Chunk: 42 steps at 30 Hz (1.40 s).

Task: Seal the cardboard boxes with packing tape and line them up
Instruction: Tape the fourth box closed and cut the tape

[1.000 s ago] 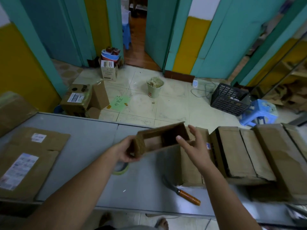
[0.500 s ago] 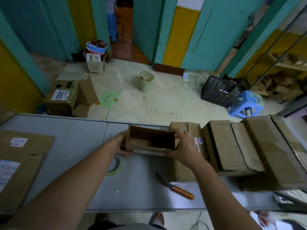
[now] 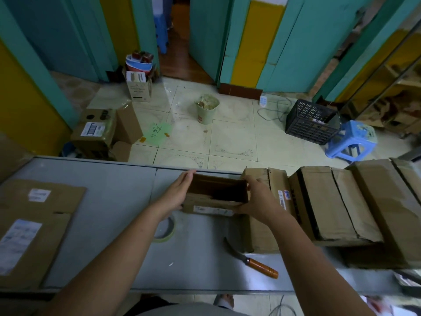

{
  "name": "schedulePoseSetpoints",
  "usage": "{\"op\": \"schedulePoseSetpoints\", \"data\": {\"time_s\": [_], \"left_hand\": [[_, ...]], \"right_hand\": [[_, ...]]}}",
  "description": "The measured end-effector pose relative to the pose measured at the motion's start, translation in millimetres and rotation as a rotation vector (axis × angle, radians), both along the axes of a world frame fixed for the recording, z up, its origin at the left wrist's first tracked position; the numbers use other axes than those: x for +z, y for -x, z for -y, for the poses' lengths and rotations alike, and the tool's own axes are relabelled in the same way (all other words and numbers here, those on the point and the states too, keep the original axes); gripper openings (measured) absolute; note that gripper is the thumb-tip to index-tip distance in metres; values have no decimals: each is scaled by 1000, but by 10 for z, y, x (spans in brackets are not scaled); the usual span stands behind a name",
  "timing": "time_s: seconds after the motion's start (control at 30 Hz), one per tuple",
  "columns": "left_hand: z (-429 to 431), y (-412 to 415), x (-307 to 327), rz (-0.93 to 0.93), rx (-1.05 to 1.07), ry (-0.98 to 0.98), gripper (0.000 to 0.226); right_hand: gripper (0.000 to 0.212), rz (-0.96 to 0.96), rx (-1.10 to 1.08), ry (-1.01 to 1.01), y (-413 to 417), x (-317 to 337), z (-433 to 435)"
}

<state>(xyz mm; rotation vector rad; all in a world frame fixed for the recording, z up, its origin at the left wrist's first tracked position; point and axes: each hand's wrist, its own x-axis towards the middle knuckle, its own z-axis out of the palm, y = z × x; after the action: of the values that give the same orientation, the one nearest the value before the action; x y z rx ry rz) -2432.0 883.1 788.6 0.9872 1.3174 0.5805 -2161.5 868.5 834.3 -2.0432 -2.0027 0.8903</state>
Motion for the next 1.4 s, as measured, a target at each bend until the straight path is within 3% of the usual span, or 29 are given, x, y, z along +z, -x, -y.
{"op": "schedulePoseSetpoints", "data": {"time_s": [0.1, 0.23, 0.33, 0.4, 0.47, 0.53, 0.67, 0.73, 0.93, 1.1, 1.23, 1.33, 1.4], "left_hand": [[-19, -73, 49, -36, 13, 18, 71], [-103, -92, 72, -48, 34, 44, 73], [-131, -98, 84, -35, 47, 74, 77], [-142, -63, 87, 17, 50, 103, 68], [-148, 0, 91, 91, 23, 139, 61], [-154, 62, 75, 176, 6, 169, 56], [-164, 146, 3, 212, 17, 137, 33], [-150, 146, -15, 192, 12, 103, 35], [-112, 149, -24, 138, 35, -23, 49], [-64, 86, -39, 87, 89, -153, 32], [25, 100, -67, 63, 80, -161, 27], [104, 167, -97, 138, 9, -138, 29], [145, 188, -110, 119, -33, -165, 37]], "right_hand": [[99, -12, 9, 6, -36, -20, -35], [107, -55, 28, 6, -87, -27, -53], [115, -280, 30, 66, -209, -36, -17], [101, -490, -69, 107, -261, -20, 27], [65, -627, -211, 120, -274, -32, 30], [44, -691, -278, 108, -271, -89, -3], [34, -784, -333, 95, -255, -193, -36], [34, -822, -345, 84, -266, -245, -37], [42, -786, -345, 42, -229, -375, -86], [46, -737, -249, -91, -165, -327, -51], [25, -746, -217, -17, -238, -270, 76], [47, -706, -86, 1, -325, -265, 142], [41, -669, -88, -53, -310, -288, 145]]}}
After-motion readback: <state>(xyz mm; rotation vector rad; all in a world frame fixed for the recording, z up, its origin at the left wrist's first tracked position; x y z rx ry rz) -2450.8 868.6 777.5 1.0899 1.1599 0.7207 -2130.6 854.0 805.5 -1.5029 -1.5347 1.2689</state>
